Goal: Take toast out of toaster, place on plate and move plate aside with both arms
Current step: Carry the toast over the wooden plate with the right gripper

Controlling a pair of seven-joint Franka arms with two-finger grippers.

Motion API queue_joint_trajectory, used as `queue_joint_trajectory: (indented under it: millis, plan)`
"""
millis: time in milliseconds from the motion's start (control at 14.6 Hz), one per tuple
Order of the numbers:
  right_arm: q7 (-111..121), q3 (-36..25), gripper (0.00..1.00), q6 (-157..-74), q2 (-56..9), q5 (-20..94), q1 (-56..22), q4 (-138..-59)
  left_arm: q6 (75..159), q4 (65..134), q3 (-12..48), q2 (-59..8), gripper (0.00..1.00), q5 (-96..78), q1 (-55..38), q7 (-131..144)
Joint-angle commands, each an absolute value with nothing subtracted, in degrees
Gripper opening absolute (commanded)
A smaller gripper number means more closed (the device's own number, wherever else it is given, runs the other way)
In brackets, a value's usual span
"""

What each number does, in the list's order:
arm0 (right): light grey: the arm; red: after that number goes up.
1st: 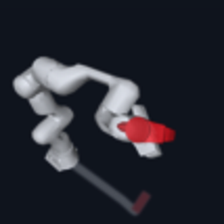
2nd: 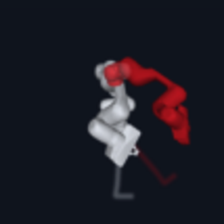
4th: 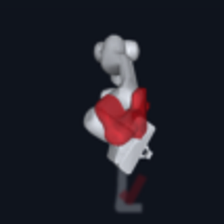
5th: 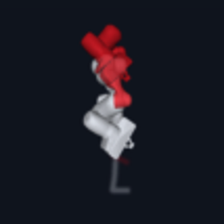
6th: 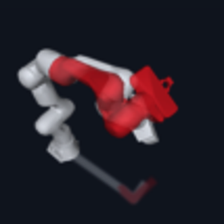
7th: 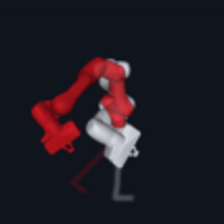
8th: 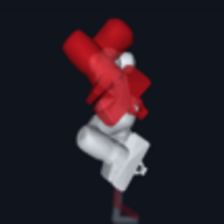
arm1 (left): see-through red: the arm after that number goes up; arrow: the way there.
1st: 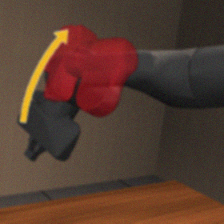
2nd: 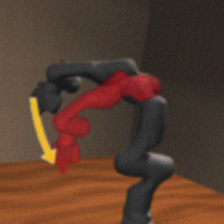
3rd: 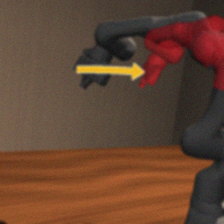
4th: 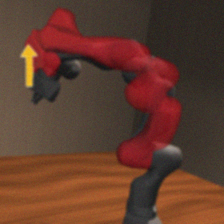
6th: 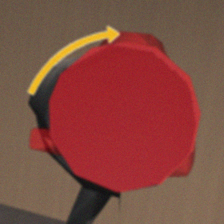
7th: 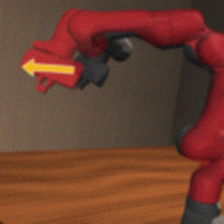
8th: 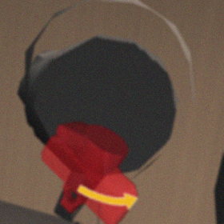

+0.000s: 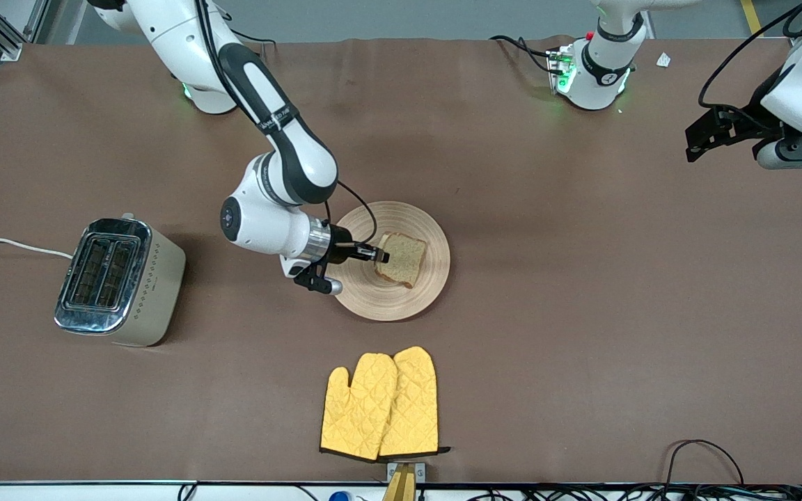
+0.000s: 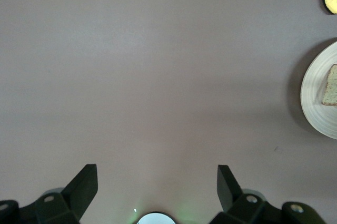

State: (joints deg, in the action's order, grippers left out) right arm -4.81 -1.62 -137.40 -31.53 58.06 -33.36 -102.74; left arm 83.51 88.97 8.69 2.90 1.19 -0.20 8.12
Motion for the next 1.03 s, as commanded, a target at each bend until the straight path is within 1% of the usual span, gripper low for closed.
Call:
queue_joint_trajectory:
  millis: [0,69,275,343,618,755,961]
  plan:
    - [0.1,-3.2,0.75,-137.0,-30.7,49.6,-31.9,-105.1,82.8,88.2,8.7,2.3,1.0,1.4,-0.3,7.6]
    - [-0.1,-3.9,1.0,-136.8,-30.1,44.7,-32.0,-105.8,82.8,88.2,8.7,2.3,1.0,1.4,-0.3,7.7]
    - [-0.8,-5.6,1.0,-136.2,-27.8,31.8,-32.6,-107.7,82.8,88.2,8.7,2.3,1.0,1.4,-0.3,8.2]
    - [-1.4,-6.7,1.0,-134.2,-27.2,27.4,-32.7,-107.6,82.9,88.2,8.7,2.3,1.0,1.4,-0.3,8.1]
    - [-7.6,-11.1,1.0,-124.0,-22.3,12.7,-32.3,-106.5,82.9,88.2,8.7,2.3,1.0,1.3,-0.3,8.2]
    - [-8.5,-14.5,1.0,-117.3,-20.3,7.5,-32.1,-104.3,82.9,88.2,8.7,2.2,1.0,1.2,-0.3,8.2]
    - [-7.9,-21.7,1.0,-106.5,-19.1,6.8,-31.9,-97.9,82.9,88.3,8.8,2.1,1.0,1.1,-0.2,7.4]
